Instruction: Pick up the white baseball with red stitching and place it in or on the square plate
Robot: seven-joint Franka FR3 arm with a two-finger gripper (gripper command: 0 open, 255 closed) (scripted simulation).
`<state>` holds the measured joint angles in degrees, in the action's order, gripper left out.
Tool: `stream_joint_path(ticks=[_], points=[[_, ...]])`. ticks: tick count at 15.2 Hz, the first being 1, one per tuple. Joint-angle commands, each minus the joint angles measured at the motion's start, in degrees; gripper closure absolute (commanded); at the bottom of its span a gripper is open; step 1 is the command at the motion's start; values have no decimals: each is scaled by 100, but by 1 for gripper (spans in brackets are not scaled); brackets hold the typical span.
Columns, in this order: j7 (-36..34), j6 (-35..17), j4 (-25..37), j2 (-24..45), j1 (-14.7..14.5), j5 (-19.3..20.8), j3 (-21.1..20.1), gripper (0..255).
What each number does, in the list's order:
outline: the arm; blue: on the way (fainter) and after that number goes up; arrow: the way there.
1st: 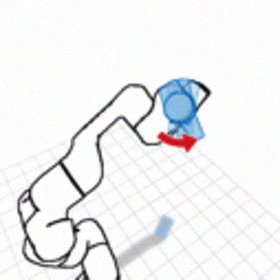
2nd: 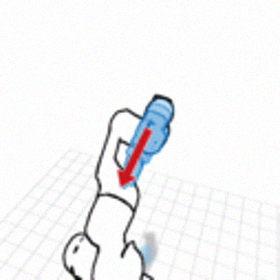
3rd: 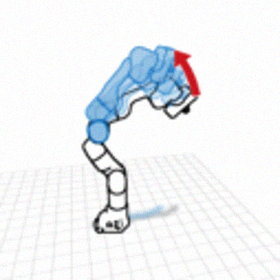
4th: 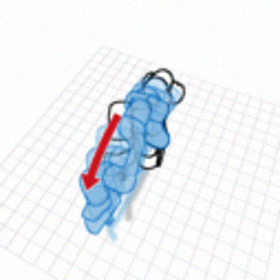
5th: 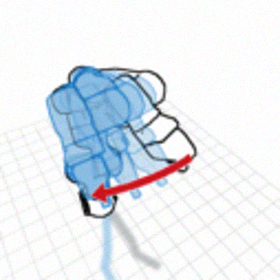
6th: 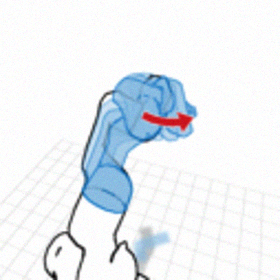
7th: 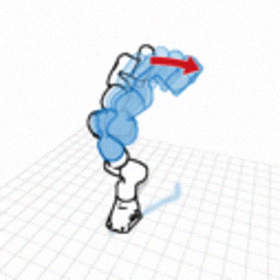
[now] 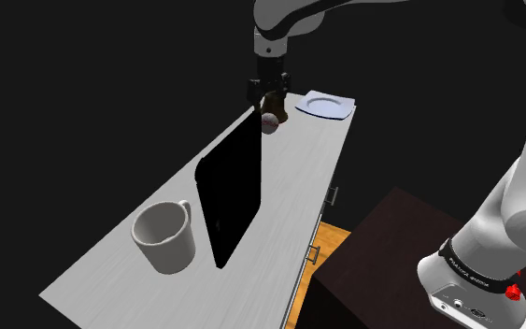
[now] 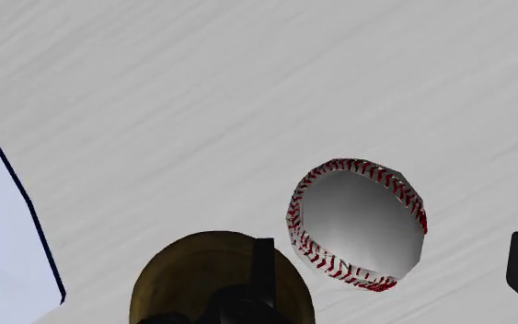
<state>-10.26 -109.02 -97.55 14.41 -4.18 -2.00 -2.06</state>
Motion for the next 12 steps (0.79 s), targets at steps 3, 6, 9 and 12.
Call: stream_joint_path(ticks=[3, 6, 9, 12], points=[[1, -146, 80, 276, -17, -3, -13, 0], [2, -359, -84, 325, -22, -4, -16, 0], [3, -471, -167, 354, -24, -4, -17, 0], [3, -471, -167, 355, -24, -4, -17, 0]])
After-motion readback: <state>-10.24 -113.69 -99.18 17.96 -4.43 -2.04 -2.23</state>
